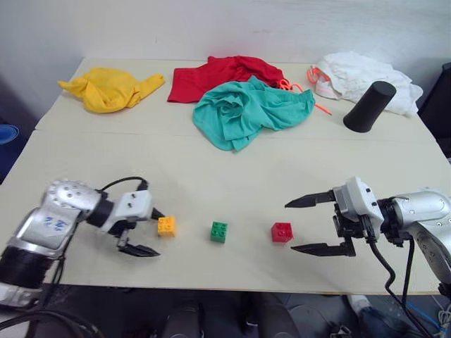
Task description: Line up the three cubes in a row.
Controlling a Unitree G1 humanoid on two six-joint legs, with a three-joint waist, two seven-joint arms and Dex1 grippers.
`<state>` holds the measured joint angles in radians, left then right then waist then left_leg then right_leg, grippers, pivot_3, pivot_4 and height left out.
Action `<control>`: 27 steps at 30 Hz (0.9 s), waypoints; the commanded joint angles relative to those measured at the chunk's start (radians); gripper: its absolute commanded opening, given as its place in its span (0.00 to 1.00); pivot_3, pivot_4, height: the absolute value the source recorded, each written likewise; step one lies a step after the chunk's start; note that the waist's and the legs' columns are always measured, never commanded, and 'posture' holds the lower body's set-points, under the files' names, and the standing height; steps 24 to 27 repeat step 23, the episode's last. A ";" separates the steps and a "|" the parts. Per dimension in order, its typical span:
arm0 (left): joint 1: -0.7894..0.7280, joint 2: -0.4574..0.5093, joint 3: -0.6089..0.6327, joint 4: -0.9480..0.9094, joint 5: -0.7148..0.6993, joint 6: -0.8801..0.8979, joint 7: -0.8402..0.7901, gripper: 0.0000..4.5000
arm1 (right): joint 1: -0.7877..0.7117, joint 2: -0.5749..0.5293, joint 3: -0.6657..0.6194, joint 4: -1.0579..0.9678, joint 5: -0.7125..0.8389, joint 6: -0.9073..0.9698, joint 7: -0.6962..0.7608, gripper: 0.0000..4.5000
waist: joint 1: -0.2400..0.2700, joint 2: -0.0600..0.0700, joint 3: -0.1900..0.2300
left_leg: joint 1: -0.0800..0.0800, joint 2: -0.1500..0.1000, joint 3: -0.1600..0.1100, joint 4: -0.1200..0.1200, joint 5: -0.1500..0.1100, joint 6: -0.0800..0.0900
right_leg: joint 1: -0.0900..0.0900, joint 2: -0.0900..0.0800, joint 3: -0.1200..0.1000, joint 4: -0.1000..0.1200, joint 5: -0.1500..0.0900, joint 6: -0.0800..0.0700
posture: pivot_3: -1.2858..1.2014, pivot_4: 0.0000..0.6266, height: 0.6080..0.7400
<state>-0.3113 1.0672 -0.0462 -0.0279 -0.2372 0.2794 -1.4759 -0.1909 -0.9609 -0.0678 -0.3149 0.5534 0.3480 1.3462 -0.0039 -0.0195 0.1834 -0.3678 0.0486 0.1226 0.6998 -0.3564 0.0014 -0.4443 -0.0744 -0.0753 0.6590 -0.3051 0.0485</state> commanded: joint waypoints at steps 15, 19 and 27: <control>0.204 0.158 0.332 -0.062 -0.137 -0.004 -0.010 0.99 | 0.038 -0.097 -0.133 0.243 -0.034 -0.138 0.157 1.00 | -0.001 0.000 0.000 | 0.001 0.000 0.001 -0.001 0.000 0.000 | 0.000 0.000 0.001 0.000 0.000 0.000 | 0.52 0.24 1.00; 0.243 0.170 0.371 -0.048 -0.148 0.009 -0.020 0.99 | 0.057 -0.106 -0.154 0.258 -0.045 -0.151 0.153 1.00 | -0.001 0.000 0.000 | 0.001 0.000 0.001 -0.001 0.000 -0.001 | 0.000 0.001 0.001 0.000 0.000 0.000 | 0.52 0.24 1.00; 0.236 0.174 0.393 -0.041 -0.174 0.007 -0.038 0.99 | 0.077 -0.107 -0.170 0.254 -0.042 -0.153 0.157 1.00 | 0.001 0.000 0.000 | 0.001 0.000 0.001 -0.001 0.000 0.000 | 0.000 0.000 0.001 0.000 0.000 0.000 | 0.52 0.24 1.00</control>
